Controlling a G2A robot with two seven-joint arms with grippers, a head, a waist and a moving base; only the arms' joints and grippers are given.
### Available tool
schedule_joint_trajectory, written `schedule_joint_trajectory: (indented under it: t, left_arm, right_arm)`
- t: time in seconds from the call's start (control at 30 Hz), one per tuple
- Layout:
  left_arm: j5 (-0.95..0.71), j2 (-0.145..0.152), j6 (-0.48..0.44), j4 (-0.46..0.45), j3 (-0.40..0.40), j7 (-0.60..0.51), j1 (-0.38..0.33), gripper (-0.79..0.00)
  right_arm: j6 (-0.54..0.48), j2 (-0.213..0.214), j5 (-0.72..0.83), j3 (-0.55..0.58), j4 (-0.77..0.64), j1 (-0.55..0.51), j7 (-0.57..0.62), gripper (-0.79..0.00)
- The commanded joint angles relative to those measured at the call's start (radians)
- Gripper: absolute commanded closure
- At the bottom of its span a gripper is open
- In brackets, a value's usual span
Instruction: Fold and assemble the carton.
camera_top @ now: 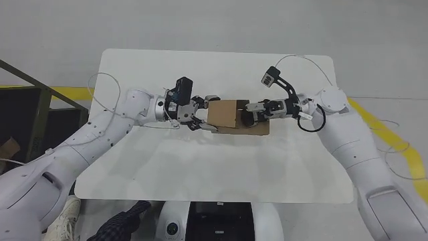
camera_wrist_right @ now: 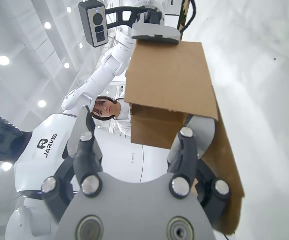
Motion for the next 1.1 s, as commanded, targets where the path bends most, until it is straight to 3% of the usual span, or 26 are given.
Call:
schedule_joint_trajectory:
  t: [0.0,0.43,1.07]
  left_arm:
    - [0.001,0.002,0.000,-0.006,-0.010,-0.001,0.006,-0.379]
    - [-0.005,-0.007,0.000,-0.042,-0.041,-0.044,0.028,-0.369]
    - [-0.018,-0.031,0.000,-0.056,-0.056,-0.078,0.030,-0.369]
  right_arm:
    - [-0.006,0.006,-0.044,0.010,-0.002,-0.001,-0.021,0.000]
    - [0.046,0.009,-0.131,-0.008,-0.135,-0.031,-0.099,0.000]
    - [0.034,-0.031,-0.080,-0.082,-0.109,-0.011,-0.119,0.000]
